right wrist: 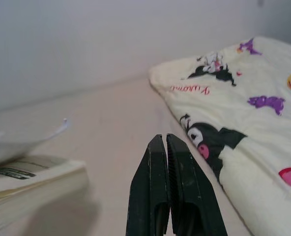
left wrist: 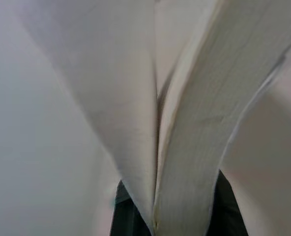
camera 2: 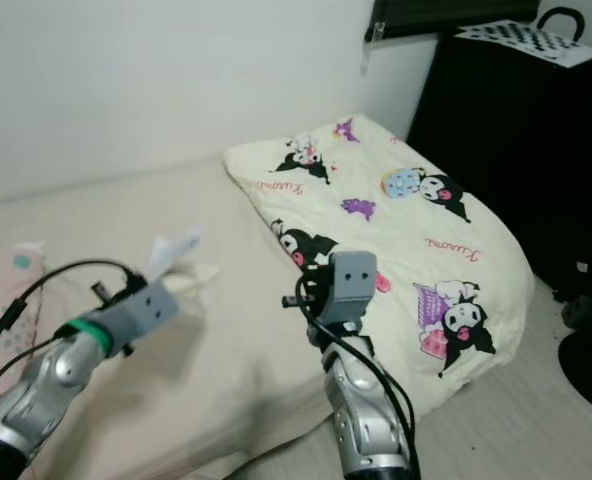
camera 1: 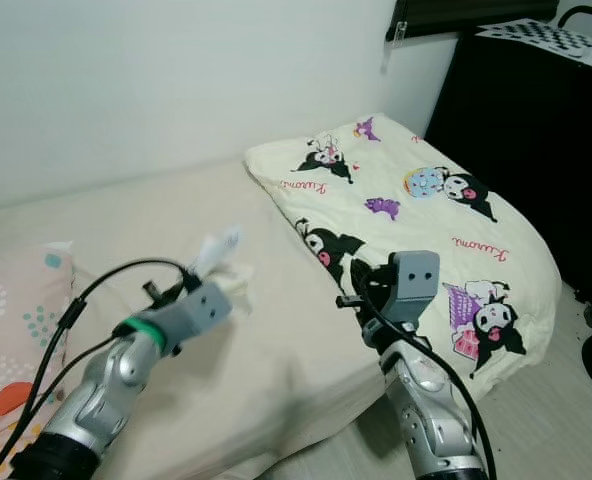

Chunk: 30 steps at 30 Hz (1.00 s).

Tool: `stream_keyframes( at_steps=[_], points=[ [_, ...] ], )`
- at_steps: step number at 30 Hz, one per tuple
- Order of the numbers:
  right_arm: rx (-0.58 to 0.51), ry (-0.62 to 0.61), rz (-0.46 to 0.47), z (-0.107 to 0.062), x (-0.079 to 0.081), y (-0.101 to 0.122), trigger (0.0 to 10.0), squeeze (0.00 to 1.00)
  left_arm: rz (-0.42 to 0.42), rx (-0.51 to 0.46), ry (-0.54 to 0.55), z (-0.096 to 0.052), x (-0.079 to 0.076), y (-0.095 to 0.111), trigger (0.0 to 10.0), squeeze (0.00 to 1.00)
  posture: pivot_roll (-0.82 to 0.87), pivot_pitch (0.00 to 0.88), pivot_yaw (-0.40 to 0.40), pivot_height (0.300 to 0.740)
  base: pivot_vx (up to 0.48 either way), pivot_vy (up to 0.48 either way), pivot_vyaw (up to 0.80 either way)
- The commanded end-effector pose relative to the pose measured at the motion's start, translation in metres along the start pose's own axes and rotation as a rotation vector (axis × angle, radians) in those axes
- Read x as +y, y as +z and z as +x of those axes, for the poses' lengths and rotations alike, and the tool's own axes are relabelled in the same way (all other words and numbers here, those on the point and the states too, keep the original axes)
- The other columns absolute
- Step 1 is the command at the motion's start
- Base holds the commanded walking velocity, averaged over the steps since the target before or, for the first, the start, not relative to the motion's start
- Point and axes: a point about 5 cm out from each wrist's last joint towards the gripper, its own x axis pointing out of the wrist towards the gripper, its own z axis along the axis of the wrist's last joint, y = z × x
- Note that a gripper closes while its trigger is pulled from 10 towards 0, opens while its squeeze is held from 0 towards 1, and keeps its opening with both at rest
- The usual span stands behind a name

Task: Clean up the room

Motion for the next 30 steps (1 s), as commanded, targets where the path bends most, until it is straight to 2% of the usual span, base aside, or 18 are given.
stream_keyframes(
  at_steps=[1,4,5,7,10,13,21,26,27,30],
  points=[
    [0.033,-0.003,0.001,-0.002,-0.001,-0.008,10.0,0.00,0.083,-0.009,0.009,-0.005,-0.010,-0.009,10.0,0.00,-0.02,0.055,0.020,0.697,0.000,0.000,0.00],
    [0.040,0.001,0.000,-0.002,-0.001,-0.008,10.0,0.00,0.173,-0.025,0.028,-0.011,-0.025,-0.018,10.0,0.00,-0.02,0.059,0.011,0.677,0.000,0.000,0.00],
    [0.040,0.001,0.000,-0.002,-0.001,-0.008,10.0,0.00,0.173,-0.025,0.028,-0.011,-0.025,-0.018,10.0,0.00,-0.02,0.059,0.011,0.677,0.000,0.000,0.00],
    [0.041,0.002,0.000,-0.002,-0.001,-0.008,10.0,0.00,0.220,-0.054,0.019,-0.015,-0.037,-0.019,10.0,0.00,-0.02,0.061,0.004,0.667,0.000,0.000,0.00],
    [0.043,0.003,0.000,-0.002,-0.002,-0.008,10.0,0.00,0.249,-0.074,0.008,-0.017,-0.046,-0.020,10.0,0.00,-0.02,0.063,0.002,0.657,0.000,0.000,0.00],
    [0.043,0.003,0.000,-0.002,-0.002,-0.008,10.0,0.00,0.256,-0.079,0.006,-0.017,-0.049,-0.020,10.0,0.00,-0.02,0.063,0.002,0.652,0.000,0.000,0.00],
    [0.046,0.002,-0.002,-0.003,-0.003,-0.008,10.0,0.00,0.240,-0.030,0.121,-0.009,-0.033,-0.029,10.0,0.00,-0.03,0.070,-0.001,0.627,0.000,0.000,0.00],
    [0.049,-0.001,-0.001,-0.003,-0.003,-0.009,10.0,0.00,0.237,0.033,0.178,-0.007,-0.021,-0.041,10.0,0.00,-0.03,0.070,0.000,0.607,0.000,0.000,0.00],
    [0.048,0.000,0.007,-0.004,-0.004,-0.008,10.0,0.00,0.236,0.076,0.209,-0.008,-0.014,-0.050,10.0,0.00,-0.03,0.074,-0.001,0.602,0.000,0.000,0.00],
    [0.045,0.003,0.010,-0.004,-0.004,-0.008,10.0,0.00,0.229,0.110,0.225,-0.011,-0.010,-0.058,10.0,0.00,-0.03,0.076,-0.002,0.602,0.000,0.000,0.00]
  ],
)
